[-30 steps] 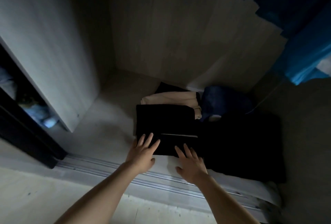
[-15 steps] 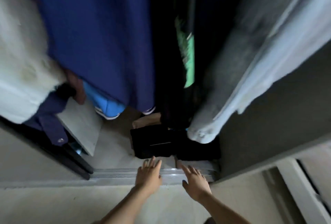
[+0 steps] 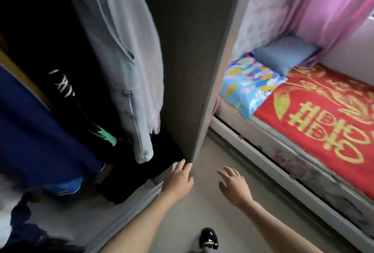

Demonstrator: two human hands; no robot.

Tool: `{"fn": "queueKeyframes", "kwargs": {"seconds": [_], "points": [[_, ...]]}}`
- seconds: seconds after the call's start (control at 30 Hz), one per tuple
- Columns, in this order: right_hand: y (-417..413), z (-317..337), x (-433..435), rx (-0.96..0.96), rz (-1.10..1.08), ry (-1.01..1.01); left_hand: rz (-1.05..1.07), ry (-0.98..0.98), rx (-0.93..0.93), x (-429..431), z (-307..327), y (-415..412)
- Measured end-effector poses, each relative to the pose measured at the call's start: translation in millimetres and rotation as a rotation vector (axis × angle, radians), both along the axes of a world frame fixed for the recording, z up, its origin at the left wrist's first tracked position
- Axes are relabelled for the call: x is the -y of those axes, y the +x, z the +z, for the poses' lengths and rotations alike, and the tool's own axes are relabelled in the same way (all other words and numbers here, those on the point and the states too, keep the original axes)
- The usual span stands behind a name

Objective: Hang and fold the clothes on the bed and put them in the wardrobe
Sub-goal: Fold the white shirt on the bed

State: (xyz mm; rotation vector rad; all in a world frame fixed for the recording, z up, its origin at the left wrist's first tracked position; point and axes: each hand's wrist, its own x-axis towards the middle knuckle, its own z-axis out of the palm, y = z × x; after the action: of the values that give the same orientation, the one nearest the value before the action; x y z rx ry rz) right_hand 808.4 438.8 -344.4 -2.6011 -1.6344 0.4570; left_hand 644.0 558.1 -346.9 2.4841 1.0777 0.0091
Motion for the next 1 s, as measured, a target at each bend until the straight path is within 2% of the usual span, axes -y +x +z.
{"fn": "queueKeyframes", "kwargs": {"seconds": [0.1,0.27,0.5,0.63,0.77,0.9,1.0], "points": [[9.6,23.2,46.3,0.039,-0.141,0.079,-0.151,0.061,0.053,26.6,28.4,27.2],[23.7,59.1,135.7,0.089,-0.435,0.188,-0.426,0.054,0.061,89.1,52.2,70.8],[18.0,126.0,326.1,0.235,-1.022,0.344,-0.849,0.144,0.145,223.4,101.0,151.6],[-38.0,147.0,439.8,0.341,-1.269,0.345,-1.109,0.167,0.223,331.9,117.4,171.1],[-137.8,146.0,544.1,0.456,-1.581,0.276,-1.441,0.1,0.306,465.1,122.4,148.0],[-228.1,139.9,599.7,0.45,-1.833,0.098,-1.689,-0.009,0.379,560.3,114.4,92.0],[-285.0,133.8,619.2,0.575,-1.988,0.135,-1.897,0.032,0.39,614.0,108.4,51.2]]}}
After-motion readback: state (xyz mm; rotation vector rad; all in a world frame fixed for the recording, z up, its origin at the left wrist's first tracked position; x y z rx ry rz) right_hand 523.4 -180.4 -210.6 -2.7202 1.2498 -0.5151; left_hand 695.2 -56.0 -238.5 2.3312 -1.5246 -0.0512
